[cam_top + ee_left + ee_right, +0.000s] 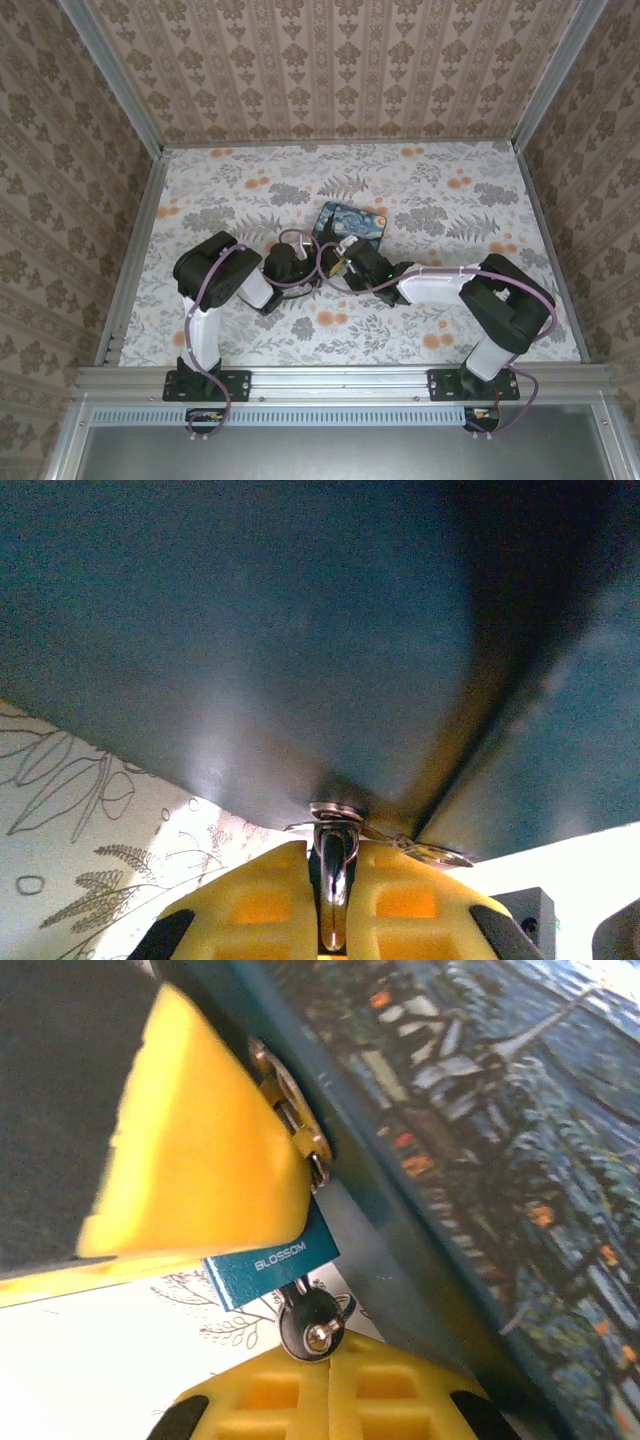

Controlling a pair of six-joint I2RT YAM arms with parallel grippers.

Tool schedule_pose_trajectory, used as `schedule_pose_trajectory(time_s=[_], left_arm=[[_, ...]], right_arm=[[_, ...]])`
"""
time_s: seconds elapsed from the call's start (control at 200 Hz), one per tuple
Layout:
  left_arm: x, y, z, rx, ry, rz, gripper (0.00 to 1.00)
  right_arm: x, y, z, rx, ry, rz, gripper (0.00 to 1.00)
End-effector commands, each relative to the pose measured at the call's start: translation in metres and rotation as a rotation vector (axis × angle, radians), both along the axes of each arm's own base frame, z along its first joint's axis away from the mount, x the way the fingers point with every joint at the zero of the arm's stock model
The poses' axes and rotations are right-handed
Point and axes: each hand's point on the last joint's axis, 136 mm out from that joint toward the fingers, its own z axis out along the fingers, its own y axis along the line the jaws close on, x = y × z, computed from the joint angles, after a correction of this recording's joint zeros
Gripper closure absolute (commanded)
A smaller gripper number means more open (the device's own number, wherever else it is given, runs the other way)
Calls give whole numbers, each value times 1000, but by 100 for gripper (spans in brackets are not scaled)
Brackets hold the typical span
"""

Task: Unlock a padlock with a key

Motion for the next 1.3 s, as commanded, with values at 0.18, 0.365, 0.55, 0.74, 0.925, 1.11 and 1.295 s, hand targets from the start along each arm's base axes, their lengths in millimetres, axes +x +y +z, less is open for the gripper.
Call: schedule_pose_trajectory(time_s=[0.18,0.365,0.55,0.74,0.925,1.11,1.295], left_arm=[[-20,-3,-19,36,41,-74,100],[-21,-3,-19,40,36,-80,100],[-27,0,-24,55,37,-95,100],[-35,8,-30,82,29,-98,74],[-38,12,-19,78,-14,-104,50],[-40,13,2,57,-58,-111,42],[-37,16,25,82,-111,-129,37]], right_arm=[[-5,3,44,449,98,-82,55],[-9,-7,39,564,149,-158,54],[2,-12,31,670,196,-228,55],[18,-13,34,772,213,-269,55],[30,-16,35,845,227,-306,51],[44,-14,39,889,229,-321,47],[59,-11,43,929,234,-327,45]])
